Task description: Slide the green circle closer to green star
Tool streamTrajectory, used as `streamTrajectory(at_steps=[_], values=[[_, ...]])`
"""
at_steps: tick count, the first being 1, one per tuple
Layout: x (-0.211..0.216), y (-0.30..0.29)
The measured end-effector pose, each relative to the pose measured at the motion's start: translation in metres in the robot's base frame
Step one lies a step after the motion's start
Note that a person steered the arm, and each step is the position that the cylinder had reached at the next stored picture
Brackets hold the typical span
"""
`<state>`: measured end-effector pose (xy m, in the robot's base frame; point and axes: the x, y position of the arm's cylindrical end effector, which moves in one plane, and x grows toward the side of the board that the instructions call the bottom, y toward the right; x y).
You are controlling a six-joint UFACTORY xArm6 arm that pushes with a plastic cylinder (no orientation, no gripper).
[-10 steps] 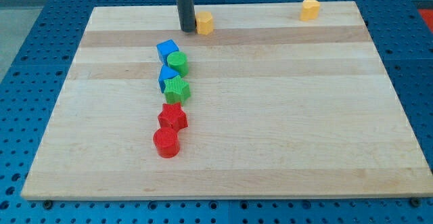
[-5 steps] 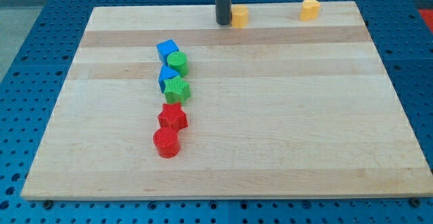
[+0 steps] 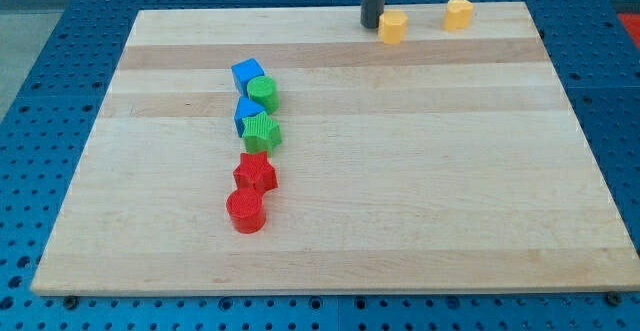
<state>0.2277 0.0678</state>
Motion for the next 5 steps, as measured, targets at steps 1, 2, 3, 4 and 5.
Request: streamTrajectory(at_steps=[1,2,3,4,5], values=[[0.000,0.032],[0.000,0.047],[-0.003,0.045],[-0.017,-0.051],[-0.020,-0.128]])
